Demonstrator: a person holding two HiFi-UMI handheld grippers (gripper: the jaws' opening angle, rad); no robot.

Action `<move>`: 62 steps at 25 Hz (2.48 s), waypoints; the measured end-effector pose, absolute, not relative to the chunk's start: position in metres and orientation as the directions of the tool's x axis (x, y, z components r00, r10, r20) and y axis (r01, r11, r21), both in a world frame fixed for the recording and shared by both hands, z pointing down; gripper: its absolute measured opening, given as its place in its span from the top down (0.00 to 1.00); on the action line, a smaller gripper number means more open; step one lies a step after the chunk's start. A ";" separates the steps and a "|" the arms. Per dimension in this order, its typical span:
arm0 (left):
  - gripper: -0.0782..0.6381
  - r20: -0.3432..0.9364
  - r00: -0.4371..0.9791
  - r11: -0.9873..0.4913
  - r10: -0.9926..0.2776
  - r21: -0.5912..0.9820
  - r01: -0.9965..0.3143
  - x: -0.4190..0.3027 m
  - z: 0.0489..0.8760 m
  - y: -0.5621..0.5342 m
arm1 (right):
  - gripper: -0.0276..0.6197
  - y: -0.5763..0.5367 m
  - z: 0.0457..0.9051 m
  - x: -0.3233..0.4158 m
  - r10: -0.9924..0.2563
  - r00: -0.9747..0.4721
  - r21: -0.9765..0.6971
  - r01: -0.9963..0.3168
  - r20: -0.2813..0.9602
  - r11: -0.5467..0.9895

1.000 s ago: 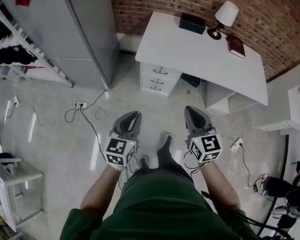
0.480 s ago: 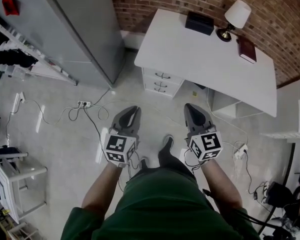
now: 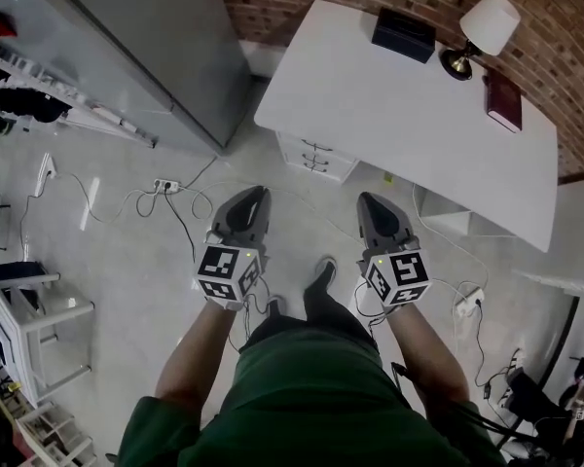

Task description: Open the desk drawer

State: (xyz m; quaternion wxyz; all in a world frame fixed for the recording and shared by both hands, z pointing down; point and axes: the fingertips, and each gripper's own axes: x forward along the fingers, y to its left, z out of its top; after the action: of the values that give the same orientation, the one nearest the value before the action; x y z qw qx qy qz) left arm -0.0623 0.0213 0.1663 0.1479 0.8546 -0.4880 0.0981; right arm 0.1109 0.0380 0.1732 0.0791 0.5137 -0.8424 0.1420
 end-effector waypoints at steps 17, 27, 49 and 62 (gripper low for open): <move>0.85 0.471 0.532 -0.489 -0.704 0.223 -0.843 -0.040 0.284 -0.041 | 0.96 -0.019 0.254 0.106 -0.809 -0.460 -0.121 -0.885 0.366 0.449; 0.85 0.550 0.568 -0.531 -0.612 0.246 -0.811 -0.031 0.400 -0.075 | 0.96 -0.028 0.332 0.123 -0.824 -0.360 -0.141 -0.933 0.438 0.332; 0.85 0.629 0.586 -0.400 -0.510 0.430 -0.810 -0.028 0.641 -0.103 | 0.96 -0.016 0.479 0.080 -0.776 -0.418 -0.199 -0.908 0.472 0.368; 0.75 0.543 0.641 -0.147 -0.542 0.690 -0.709 -0.018 0.710 -0.126 | 0.96 0.002 0.512 0.087 -0.755 -0.435 -0.237 -0.900 0.491 0.365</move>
State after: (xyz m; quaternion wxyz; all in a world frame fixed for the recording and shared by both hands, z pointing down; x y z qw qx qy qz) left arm -0.0181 -0.1258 0.7101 0.5041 0.7527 -0.4155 0.0826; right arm 0.0866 0.0023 0.5121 0.1514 0.5093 -0.8122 0.2407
